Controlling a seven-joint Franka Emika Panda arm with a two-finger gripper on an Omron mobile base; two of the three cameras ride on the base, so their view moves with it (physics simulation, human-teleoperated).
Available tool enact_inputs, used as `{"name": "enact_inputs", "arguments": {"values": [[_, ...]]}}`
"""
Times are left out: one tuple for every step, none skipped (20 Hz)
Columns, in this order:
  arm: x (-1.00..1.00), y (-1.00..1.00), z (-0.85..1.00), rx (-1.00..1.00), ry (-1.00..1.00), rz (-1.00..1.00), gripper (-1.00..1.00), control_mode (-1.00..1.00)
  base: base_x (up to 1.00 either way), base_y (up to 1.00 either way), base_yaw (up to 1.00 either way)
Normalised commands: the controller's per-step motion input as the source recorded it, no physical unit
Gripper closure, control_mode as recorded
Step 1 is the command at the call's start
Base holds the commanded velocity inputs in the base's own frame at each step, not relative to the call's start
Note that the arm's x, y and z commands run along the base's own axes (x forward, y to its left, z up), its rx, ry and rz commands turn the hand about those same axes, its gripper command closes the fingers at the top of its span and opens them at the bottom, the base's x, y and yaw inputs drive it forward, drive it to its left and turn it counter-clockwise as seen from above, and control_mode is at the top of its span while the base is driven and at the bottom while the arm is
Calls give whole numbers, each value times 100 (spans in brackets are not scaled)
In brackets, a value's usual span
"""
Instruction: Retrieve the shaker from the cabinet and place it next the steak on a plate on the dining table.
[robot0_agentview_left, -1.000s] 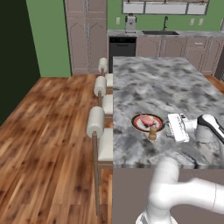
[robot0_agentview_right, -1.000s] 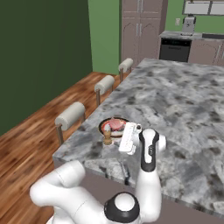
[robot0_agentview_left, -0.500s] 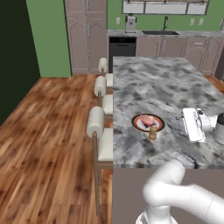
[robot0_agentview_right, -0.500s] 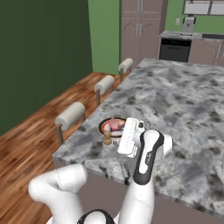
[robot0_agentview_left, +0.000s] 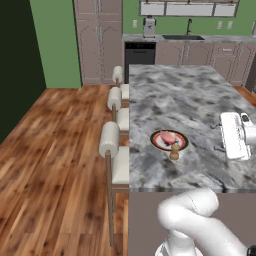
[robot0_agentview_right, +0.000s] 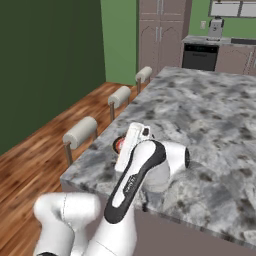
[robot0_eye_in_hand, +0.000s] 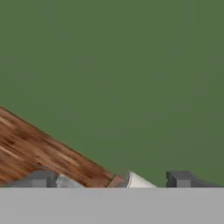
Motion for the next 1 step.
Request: {"name": "enact_inputs", "arguments": {"values": [[-80, 34, 100, -16, -7, -11, -100, -100, 0, 0, 0]]}}
